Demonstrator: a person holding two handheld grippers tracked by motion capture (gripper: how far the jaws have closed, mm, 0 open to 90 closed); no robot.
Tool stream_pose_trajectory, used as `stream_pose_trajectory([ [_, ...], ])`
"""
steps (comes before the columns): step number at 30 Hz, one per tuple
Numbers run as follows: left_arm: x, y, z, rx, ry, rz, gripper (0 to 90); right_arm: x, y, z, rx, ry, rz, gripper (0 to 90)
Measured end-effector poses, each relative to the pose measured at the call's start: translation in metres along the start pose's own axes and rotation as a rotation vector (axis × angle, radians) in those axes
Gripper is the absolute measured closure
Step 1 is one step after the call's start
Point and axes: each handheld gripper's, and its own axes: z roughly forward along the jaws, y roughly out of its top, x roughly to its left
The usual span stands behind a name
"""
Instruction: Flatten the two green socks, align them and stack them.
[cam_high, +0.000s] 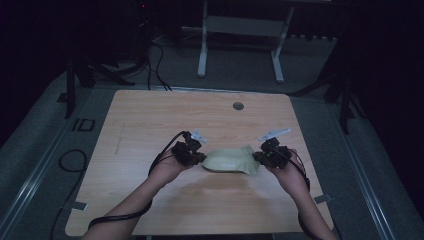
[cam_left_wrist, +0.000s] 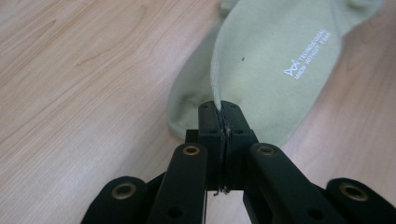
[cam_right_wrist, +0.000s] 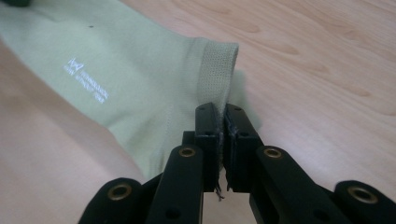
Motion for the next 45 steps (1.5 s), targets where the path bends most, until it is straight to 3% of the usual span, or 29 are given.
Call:
stream_pose_trajectory([
  [3, 0.005, 0.002, 0.015, 0.021, 0.013, -0.015, 88.1, -0.012, 0.009, 0.018, 0.044, -0.005, 0.021, 85.2],
  [8, 0.011, -0.003, 0.036, 0.045, -0.001, -0.051, 88.1, -0.021, 0.006, 0.041, 0.103, -0.004, 0.045, 85.1],
  [13, 0.011, -0.007, 0.046, 0.047, -0.016, -0.060, 88.1, -0.026, 0.001, 0.055, 0.140, 0.000, 0.058, 85.0],
  [15, 0.012, -0.009, 0.051, 0.043, -0.022, -0.079, 88.1, -0.028, -0.001, 0.060, 0.149, -0.005, 0.062, 84.9],
  [21, 0.011, -0.010, 0.059, 0.054, -0.011, -0.068, 87.9, -0.031, 0.001, 0.068, 0.153, -0.024, 0.063, 84.4],
  [27, 0.015, -0.011, 0.065, 0.059, -0.014, -0.085, 87.9, -0.034, -0.003, 0.077, 0.166, -0.020, 0.071, 82.9],
  [32, 0.015, -0.012, 0.066, 0.061, -0.023, -0.088, 87.1, -0.034, -0.005, 0.078, 0.166, -0.021, 0.075, 80.2],
  [33, 0.015, -0.011, 0.065, 0.066, -0.041, -0.091, 76.8, -0.035, -0.006, 0.078, 0.162, -0.020, 0.079, 75.8],
  [36, 0.014, -0.007, 0.053, 0.028, 0.011, -0.076, 66.2, -0.035, -0.007, 0.071, 0.140, -0.025, 0.083, 72.4],
  [37, 0.014, -0.007, 0.053, 0.028, 0.011, -0.076, 63.9, -0.035, -0.007, 0.071, 0.140, -0.025, 0.083, 72.4],
  [39, 0.012, 0.001, 0.039, -0.036, 0.050, -0.076, 64.4, -0.032, -0.004, 0.058, 0.098, -0.016, 0.090, 73.0],
  [41, 0.010, 0.004, 0.035, -0.044, 0.057, -0.066, 66.9, -0.030, -0.003, 0.054, 0.085, -0.014, 0.087, 73.3],
  [42, 0.003, 0.008, 0.032, -0.057, 0.048, -0.042, 79.9, -0.024, 0.000, 0.048, 0.064, -0.010, 0.076, 78.2],
  [45, -0.006, 0.010, 0.037, -0.036, 0.034, -0.009, 88.9, -0.011, 0.003, 0.047, 0.045, 0.021, 0.047, 87.0],
])
